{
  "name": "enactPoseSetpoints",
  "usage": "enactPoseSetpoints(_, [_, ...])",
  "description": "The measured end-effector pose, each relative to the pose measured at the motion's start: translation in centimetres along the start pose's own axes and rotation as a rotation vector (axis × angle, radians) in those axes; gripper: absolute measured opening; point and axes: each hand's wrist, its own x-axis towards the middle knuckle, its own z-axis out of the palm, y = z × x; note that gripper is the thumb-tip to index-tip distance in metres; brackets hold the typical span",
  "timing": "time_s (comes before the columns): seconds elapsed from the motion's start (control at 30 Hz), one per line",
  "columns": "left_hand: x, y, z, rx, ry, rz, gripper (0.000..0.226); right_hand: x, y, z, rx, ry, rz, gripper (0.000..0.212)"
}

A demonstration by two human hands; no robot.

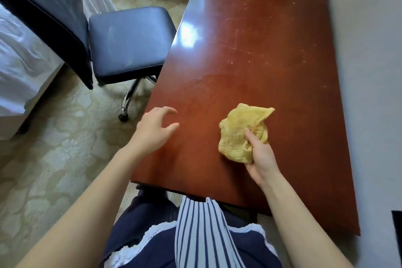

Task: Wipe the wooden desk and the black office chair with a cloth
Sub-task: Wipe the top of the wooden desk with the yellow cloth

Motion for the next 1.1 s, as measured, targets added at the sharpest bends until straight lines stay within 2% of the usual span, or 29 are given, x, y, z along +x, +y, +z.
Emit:
enactPoseSetpoints(0.07, [-0.4,-1.8,0.1,0.000,0.029,-0.043,0.035,1.7,-1.1,0.8,-0.347,0.162,-0.142,0.005])
enactPoseSetpoints(0.17, [-0.7,-4.0,-0.1,0.052,0.089,-0.105,0.046,4.6,-1.3,2.9,-0.771,0.296,-0.305,0.021])
enactPoseSetpoints(0.27, [-0.8,-6.0,-0.5,0.095,0.118,-0.167,0.058,7.9,0.3,5.6,-1.097,0.287,-0.412,0.027])
enactPoseSetpoints(0.4, [-0.7,-8.5,-1.4,0.087,0.082,-0.202,0.060,10.2,3.6,10.2,-1.536,0.133,-0.470,0.050])
enactPoseSetpoints(0.57, [1.0,-11.0,-3.2,0.082,-0.015,-0.186,0.060,10.7,7.5,15.9,-1.768,0.056,-0.511,0.059])
enactPoseSetpoints(0.73, [4.1,-12.7,-5.0,0.118,-0.168,-0.120,0.067,9.1,10.4,18.1,-1.890,-0.132,-0.724,0.058])
enactPoseSetpoints(0.8, [5.4,-12.8,-5.6,0.126,-0.219,-0.078,0.069,7.9,10.9,17.5,-1.883,-0.244,-0.821,0.056])
enactPoseSetpoints(0.93, [9.2,-12.7,-6.7,0.147,-0.347,0.071,0.077,4.8,12.5,15.3,-1.905,-0.336,-0.864,0.053])
enactPoseSetpoints(1.0, [10.8,-12.2,-6.7,0.154,-0.403,0.153,0.076,2.8,13.5,13.4,-1.912,-0.355,-0.874,0.051])
enactPoseSetpoints(1.1, [12.6,-11.4,-6.1,0.183,-0.455,0.277,0.075,0.3,13.8,9.8,-1.915,-0.305,-0.800,0.067])
